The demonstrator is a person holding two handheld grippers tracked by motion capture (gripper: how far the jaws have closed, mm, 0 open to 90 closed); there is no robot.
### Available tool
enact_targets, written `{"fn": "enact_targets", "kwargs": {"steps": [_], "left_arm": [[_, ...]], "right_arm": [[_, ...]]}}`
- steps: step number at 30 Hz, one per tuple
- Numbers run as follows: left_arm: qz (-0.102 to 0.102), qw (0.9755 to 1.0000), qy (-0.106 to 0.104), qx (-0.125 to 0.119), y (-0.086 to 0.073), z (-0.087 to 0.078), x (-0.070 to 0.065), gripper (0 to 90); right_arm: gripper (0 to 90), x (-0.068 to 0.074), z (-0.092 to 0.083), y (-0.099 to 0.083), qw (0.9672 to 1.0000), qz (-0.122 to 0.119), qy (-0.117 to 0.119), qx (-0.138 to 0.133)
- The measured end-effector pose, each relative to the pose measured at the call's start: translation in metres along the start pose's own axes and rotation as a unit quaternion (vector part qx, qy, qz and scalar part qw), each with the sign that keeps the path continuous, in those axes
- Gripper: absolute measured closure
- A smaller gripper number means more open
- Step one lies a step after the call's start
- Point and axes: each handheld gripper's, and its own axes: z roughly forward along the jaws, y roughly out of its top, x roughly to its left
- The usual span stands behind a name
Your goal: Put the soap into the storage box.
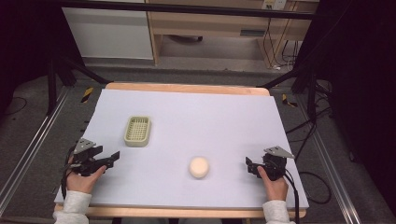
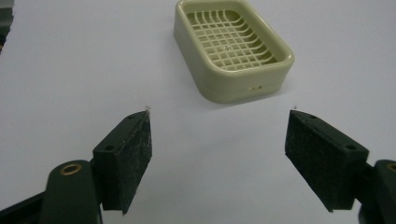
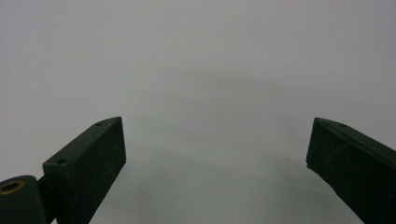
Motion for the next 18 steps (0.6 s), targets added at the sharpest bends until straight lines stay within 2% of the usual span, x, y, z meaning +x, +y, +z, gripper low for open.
{"fn": "enact_targets", "kwargs": {"steps": [5, 7, 18], "left_arm": [[0.020, 0.9997, -0.012, -0.006, 0.008, -0.003, -0.011, 22.5], [0.026, 0.9995, -0.016, -0.006, 0.010, -0.003, -0.014, 22.5], [0.043, 0.9983, -0.037, -0.011, 0.020, -0.004, -0.030, 23.1]], "right_arm": [[5.1, 0.001, -0.001, 0.000, 1.0000, 0.000, -0.009, -0.004], [5.1, 0.000, 0.000, 0.000, 1.0000, 0.000, -0.006, -0.004], [5.1, 0.001, -0.001, -0.001, 1.0000, 0.001, -0.008, -0.004]]}}
